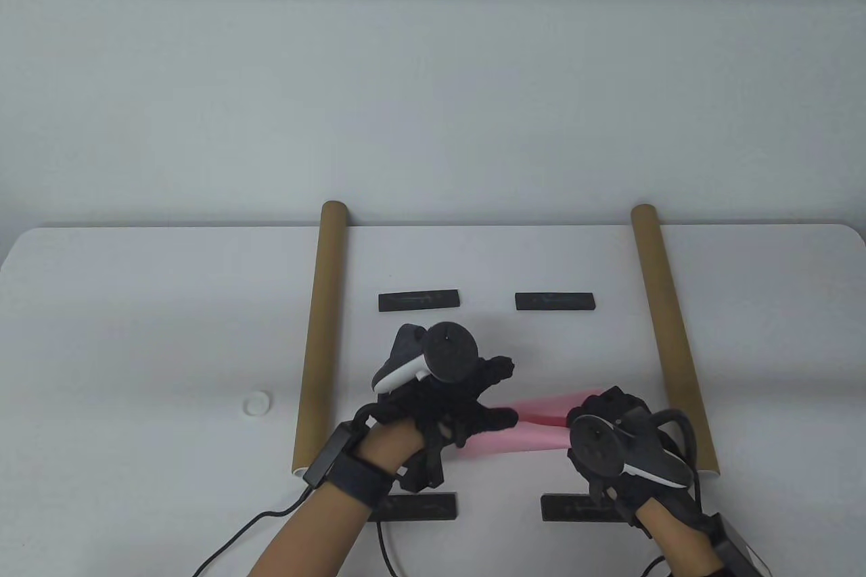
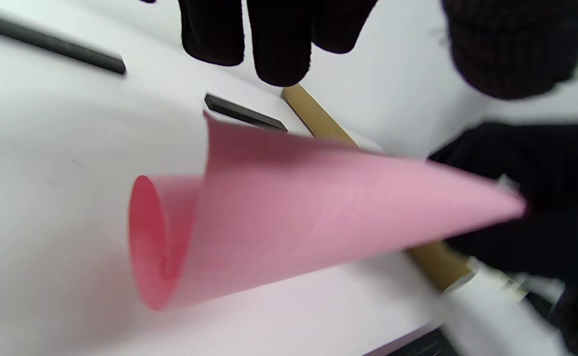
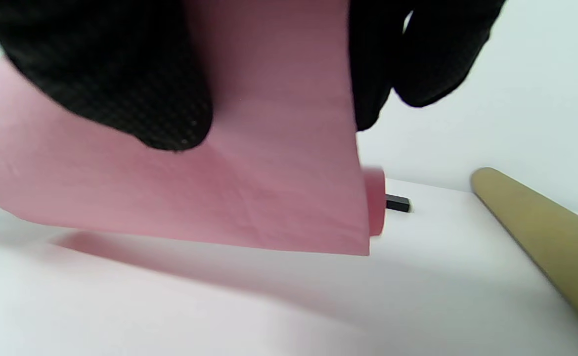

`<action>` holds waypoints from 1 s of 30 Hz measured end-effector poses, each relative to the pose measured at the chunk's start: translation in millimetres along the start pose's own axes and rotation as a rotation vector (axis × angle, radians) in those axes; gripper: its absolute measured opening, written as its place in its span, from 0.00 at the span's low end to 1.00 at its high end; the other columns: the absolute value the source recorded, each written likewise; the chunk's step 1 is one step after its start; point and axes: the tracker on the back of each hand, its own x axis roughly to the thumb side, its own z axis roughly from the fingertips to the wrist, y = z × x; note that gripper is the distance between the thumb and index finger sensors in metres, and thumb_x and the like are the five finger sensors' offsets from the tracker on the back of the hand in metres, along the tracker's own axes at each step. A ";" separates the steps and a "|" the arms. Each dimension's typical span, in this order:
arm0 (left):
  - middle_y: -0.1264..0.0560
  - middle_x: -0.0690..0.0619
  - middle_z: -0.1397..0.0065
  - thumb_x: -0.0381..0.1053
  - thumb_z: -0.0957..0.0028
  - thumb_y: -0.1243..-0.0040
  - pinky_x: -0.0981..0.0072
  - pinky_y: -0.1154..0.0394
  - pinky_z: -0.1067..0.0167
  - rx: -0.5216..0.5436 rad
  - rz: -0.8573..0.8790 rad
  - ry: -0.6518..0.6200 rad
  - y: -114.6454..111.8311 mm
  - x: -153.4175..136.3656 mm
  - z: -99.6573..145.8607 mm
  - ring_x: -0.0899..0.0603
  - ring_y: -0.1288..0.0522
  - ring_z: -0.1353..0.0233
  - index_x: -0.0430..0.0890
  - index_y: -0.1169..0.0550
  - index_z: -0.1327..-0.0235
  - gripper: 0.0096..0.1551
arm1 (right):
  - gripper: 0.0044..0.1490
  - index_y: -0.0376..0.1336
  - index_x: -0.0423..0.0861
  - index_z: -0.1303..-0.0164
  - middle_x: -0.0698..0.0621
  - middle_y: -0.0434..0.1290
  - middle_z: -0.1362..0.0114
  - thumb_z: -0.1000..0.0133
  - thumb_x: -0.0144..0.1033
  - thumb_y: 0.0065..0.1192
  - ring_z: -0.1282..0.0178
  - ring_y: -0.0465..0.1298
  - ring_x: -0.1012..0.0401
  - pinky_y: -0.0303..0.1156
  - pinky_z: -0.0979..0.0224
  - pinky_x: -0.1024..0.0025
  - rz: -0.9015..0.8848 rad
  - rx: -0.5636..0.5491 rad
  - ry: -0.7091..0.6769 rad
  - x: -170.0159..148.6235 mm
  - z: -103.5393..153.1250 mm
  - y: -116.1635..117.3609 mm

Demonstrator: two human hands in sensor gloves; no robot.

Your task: Roll up papers and store in mailing tubes

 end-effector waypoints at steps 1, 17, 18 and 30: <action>0.31 0.55 0.20 0.80 0.73 0.38 0.38 0.44 0.24 0.020 -0.110 -0.016 -3.7 6.1 11.3 0.39 0.34 0.18 0.58 0.38 0.23 0.61 | 0.19 0.76 0.51 0.54 0.49 0.81 0.43 0.51 0.46 0.79 0.32 0.78 0.44 0.72 0.29 0.38 -0.021 -0.014 -0.006 5.4 0.7 -1.1; 0.14 0.62 0.53 0.62 0.66 0.21 0.48 0.29 0.28 0.222 -0.561 0.025 -61.8 8.7 70.7 0.52 0.14 0.46 0.59 0.20 0.46 0.32 | 0.22 0.75 0.49 0.50 0.48 0.80 0.41 0.50 0.46 0.78 0.32 0.77 0.42 0.71 0.29 0.37 -0.224 -0.006 -0.120 46.0 11.2 9.2; 0.14 0.62 0.54 0.62 0.65 0.22 0.48 0.28 0.28 0.198 -0.551 0.042 -61.2 6.1 71.0 0.52 0.14 0.46 0.59 0.19 0.48 0.30 | 0.30 0.72 0.48 0.42 0.46 0.77 0.34 0.51 0.50 0.78 0.29 0.74 0.40 0.70 0.28 0.36 -0.207 -0.027 -0.126 46.7 12.4 9.8; 0.14 0.61 0.55 0.64 0.64 0.25 0.47 0.29 0.28 0.307 -0.518 0.056 -57.8 2.6 79.1 0.51 0.14 0.46 0.60 0.18 0.51 0.27 | 0.24 0.75 0.52 0.49 0.51 0.81 0.39 0.51 0.52 0.77 0.33 0.79 0.46 0.71 0.27 0.38 0.018 -0.223 -0.212 61.0 13.8 16.7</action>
